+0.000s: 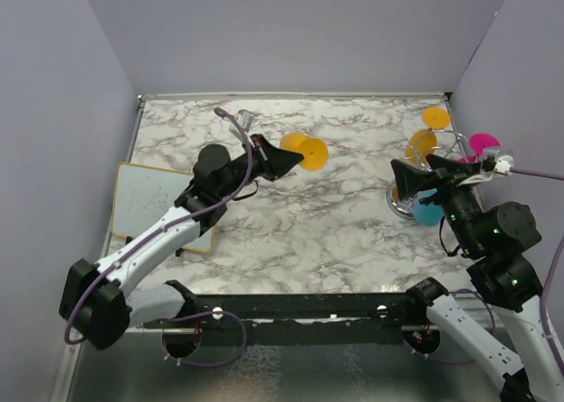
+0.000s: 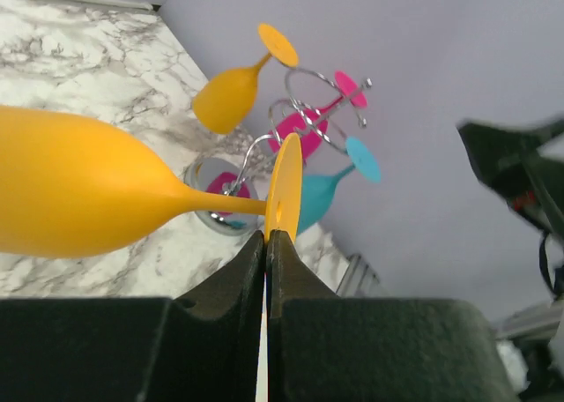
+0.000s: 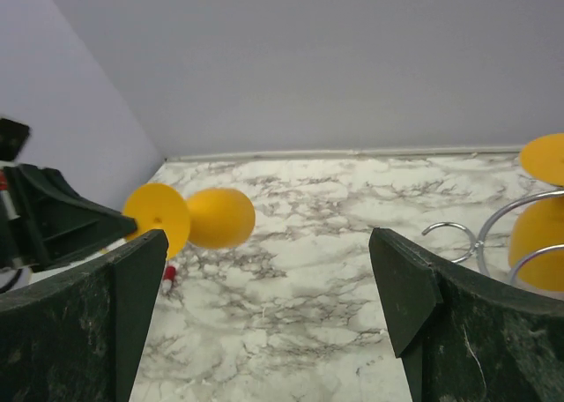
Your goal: Take the wine glass off the wine glass rack
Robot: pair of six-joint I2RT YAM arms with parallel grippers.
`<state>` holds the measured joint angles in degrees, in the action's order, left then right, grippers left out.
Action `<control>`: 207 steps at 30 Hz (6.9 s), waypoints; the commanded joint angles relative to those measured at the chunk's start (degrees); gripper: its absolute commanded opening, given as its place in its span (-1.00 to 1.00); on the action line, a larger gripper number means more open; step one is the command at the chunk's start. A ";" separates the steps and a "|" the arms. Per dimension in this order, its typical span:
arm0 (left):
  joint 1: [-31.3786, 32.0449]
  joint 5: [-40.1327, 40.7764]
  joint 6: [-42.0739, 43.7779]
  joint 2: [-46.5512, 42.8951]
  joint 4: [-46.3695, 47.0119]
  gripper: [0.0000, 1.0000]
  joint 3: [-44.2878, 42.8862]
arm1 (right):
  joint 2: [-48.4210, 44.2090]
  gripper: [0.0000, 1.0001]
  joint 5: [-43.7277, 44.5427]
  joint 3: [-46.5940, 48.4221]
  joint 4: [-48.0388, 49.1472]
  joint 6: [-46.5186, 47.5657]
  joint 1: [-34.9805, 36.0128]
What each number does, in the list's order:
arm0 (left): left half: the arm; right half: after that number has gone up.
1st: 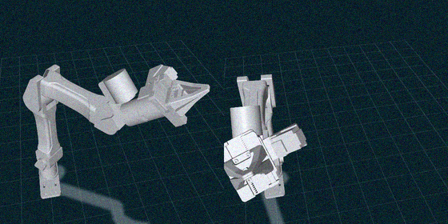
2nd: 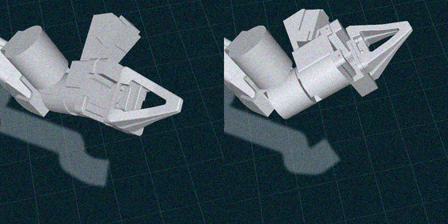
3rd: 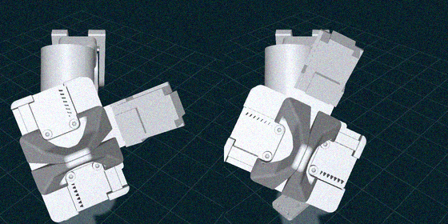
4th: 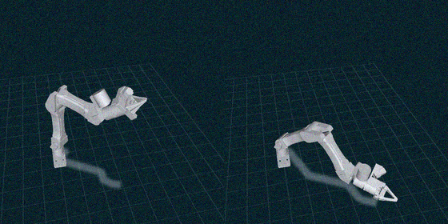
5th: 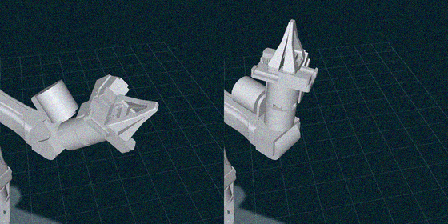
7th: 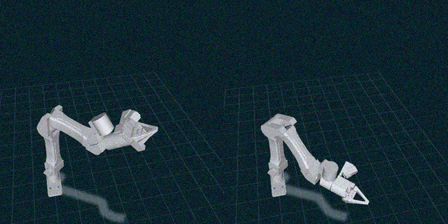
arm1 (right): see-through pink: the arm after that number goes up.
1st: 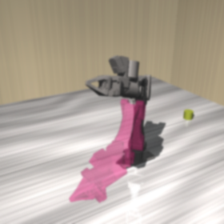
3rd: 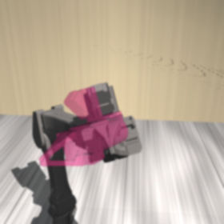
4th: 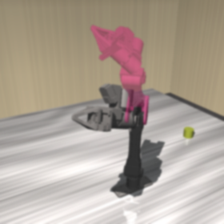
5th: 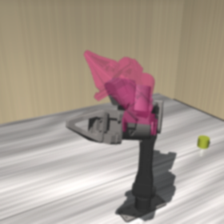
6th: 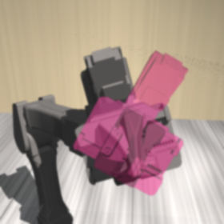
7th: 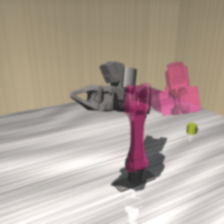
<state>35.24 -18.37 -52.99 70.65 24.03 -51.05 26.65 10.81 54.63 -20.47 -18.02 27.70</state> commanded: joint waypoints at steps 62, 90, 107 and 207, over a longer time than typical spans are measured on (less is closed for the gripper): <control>12.03 -13.97 72.31 -33.54 -10.47 -1.00 23.63 | 64.39 0.83 -75.72 23.52 0.44 -16.35 1.73; 12.22 -10.51 72.26 -34.01 -11.02 -1.00 23.26 | 63.83 0.64 -73.39 22.67 1.84 -17.37 1.83; 11.49 -2.34 74.33 -39.98 -12.48 0.39 22.88 | 62.95 0.55 -45.74 24.85 -1.31 -6.16 1.82; 1.15 32.22 66.23 -42.71 -6.43 0.86 22.83 | 91.66 0.99 5.67 54.37 28.21 19.15 6.66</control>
<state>36.73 13.37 13.63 28.40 16.10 -27.73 128.70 16.62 108.77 11.31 2.66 33.87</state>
